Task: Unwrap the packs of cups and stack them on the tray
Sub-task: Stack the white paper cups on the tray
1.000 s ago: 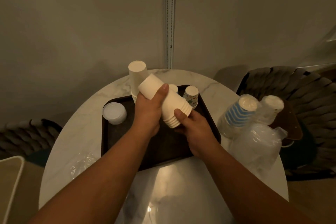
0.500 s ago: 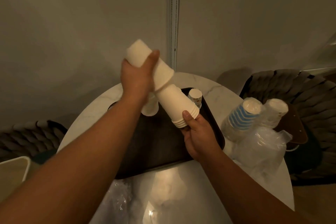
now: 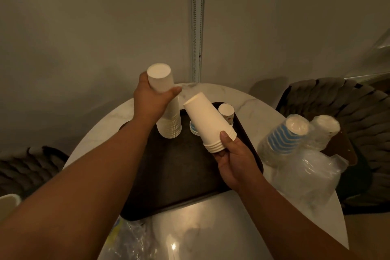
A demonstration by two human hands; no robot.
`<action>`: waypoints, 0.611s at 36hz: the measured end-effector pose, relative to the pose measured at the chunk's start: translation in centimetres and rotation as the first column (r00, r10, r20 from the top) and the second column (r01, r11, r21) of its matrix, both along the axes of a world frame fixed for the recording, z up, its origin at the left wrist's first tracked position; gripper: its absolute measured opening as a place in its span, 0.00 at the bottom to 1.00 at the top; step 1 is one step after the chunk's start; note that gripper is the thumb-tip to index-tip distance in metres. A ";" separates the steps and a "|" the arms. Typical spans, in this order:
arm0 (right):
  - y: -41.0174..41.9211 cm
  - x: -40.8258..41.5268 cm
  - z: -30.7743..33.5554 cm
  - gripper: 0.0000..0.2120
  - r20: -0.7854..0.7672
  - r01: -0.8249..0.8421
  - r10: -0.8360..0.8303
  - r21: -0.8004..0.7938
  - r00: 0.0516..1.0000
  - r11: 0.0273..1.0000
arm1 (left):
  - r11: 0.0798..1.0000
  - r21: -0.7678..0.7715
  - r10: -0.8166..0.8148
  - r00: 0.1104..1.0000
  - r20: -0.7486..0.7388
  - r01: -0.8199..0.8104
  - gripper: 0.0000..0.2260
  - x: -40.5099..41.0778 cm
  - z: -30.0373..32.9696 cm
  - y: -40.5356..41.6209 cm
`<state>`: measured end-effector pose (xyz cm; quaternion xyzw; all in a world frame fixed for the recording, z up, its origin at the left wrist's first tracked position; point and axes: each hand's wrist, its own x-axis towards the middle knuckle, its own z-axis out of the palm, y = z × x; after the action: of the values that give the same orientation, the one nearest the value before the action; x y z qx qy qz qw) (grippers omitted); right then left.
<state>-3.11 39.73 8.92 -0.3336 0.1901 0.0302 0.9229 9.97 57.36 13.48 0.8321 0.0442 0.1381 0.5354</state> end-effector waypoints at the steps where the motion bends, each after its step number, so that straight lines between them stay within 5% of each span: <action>1: 0.0 0.0 0.0 0.12 0.000 0.000 0.000 -0.001 1.000 1.000 | 1.000 0.009 0.001 1.000 -0.029 -0.001 0.37 0.0 -0.8 0.1; 9: 0.1 0.0 -0.1 0.11 -0.008 -0.020 0.020 -0.013 1.000 1.000 | 0.998 0.033 -0.044 0.980 -0.196 0.051 0.41 -0.3 -4.1 0.8; 12: 0.0 0.1 0.1 0.12 -0.003 -0.034 0.034 -0.015 0.999 0.999 | 0.991 -0.045 0.123 0.988 -0.096 -0.128 0.41 -2.3 -3.4 0.5; 15: -0.1 0.3 0.7 0.17 0.025 -0.060 0.059 0.022 0.998 0.998 | 0.952 -0.172 0.273 0.955 0.112 -0.252 0.29 -5.6 -2.0 -0.6; 18: 0.3 0.3 1.2 0.20 0.040 -0.096 0.094 0.053 0.995 0.994 | 0.930 -0.344 0.172 0.981 0.091 -0.132 0.18 -7.9 -1.1 -2.4; 22: 1.1 0.0 1.8 0.21 0.087 -0.165 0.163 0.021 0.983 0.986 | 0.850 -0.527 -0.109 0.986 -0.125 0.028 0.25 -8.5 -0.8 -4.5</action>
<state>-3.12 40.88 10.70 -0.3359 0.1221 0.0947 0.9291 1.51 52.86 12.66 0.6641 0.0905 0.0387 0.7411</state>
